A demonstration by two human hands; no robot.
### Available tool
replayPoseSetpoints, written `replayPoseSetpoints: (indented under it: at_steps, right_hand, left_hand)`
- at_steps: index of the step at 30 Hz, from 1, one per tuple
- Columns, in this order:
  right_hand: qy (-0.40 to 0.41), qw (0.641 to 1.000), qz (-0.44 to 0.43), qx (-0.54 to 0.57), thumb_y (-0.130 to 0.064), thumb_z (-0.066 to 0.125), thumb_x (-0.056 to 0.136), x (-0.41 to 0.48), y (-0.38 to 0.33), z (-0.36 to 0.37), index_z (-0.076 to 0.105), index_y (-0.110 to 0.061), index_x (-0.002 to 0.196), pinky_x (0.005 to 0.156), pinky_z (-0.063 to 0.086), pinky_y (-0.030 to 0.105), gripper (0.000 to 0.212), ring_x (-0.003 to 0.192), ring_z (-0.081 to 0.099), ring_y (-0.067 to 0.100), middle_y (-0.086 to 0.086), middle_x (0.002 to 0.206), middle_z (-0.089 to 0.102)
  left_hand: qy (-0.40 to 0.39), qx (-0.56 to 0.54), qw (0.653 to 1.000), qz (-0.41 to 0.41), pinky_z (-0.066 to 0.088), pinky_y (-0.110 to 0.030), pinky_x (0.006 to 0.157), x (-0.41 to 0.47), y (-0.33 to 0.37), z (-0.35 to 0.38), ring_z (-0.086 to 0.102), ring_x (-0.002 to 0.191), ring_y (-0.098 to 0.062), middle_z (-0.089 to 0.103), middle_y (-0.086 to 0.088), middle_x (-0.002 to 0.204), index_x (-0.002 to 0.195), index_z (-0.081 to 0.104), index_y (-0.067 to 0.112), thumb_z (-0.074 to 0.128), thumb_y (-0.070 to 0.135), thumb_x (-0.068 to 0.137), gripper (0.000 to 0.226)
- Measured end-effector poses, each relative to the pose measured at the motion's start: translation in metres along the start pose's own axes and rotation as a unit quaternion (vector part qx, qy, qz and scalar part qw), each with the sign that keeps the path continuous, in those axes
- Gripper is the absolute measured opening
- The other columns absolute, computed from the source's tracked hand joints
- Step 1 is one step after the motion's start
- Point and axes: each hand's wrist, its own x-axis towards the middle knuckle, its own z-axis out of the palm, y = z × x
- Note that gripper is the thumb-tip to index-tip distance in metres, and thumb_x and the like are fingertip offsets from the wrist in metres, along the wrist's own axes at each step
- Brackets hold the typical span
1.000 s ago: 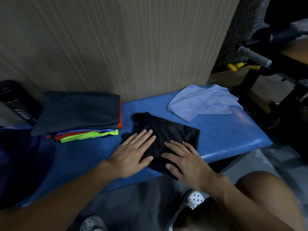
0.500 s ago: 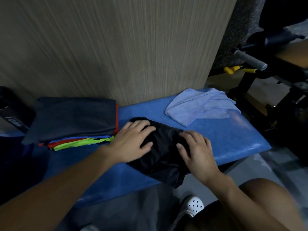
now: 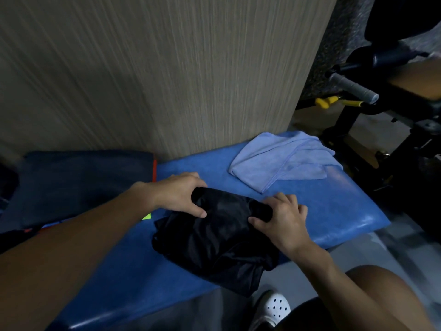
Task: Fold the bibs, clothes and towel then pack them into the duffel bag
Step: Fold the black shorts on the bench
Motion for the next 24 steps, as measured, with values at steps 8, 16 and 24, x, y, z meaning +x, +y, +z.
replayPoseSetpoints:
  at_steps: [8,16,24]
  right_hand:
    - [0.042,0.982,0.012,0.183,-0.023,0.083,0.072,-0.01,-0.009,-0.003,0.042,-0.03,0.066,0.084,0.039,0.032,0.041,0.084,0.062,0.022,-0.003,0.079,0.065]
    - [0.12,0.906,-0.009,0.407,0.003,0.076,0.077,-0.029,-0.048,-0.046,0.047,-0.014,0.098,0.068,0.04,0.006,0.04,0.069,0.051,-0.009,-0.008,0.084,0.052]
    - [0.062,0.904,-0.06,0.419,0.0,0.077,0.077,-0.014,-0.141,-0.054,0.044,-0.02,0.123,0.071,0.042,0.003,0.06,0.077,0.053,-0.016,-0.011,0.098,0.053]
  left_hand:
    - [0.089,-0.22,0.971,-0.028,0.055,-0.039,0.089,-0.032,0.0,0.015,0.064,0.093,-0.002,0.066,0.016,0.098,0.093,0.062,0.042,0.085,0.043,0.059,0.041]
    - [0.242,-0.374,0.895,-0.013,0.057,-0.043,0.08,-0.102,0.024,0.002,0.066,0.087,-0.039,0.066,-0.011,0.101,0.118,0.052,0.041,0.088,0.012,0.069,0.067]
    - [0.316,-0.449,0.833,-0.066,0.056,-0.037,0.091,-0.177,-0.023,-0.053,0.069,0.104,-0.018,0.073,-0.002,0.105,0.118,0.057,0.039,0.088,0.008,0.069,0.065]
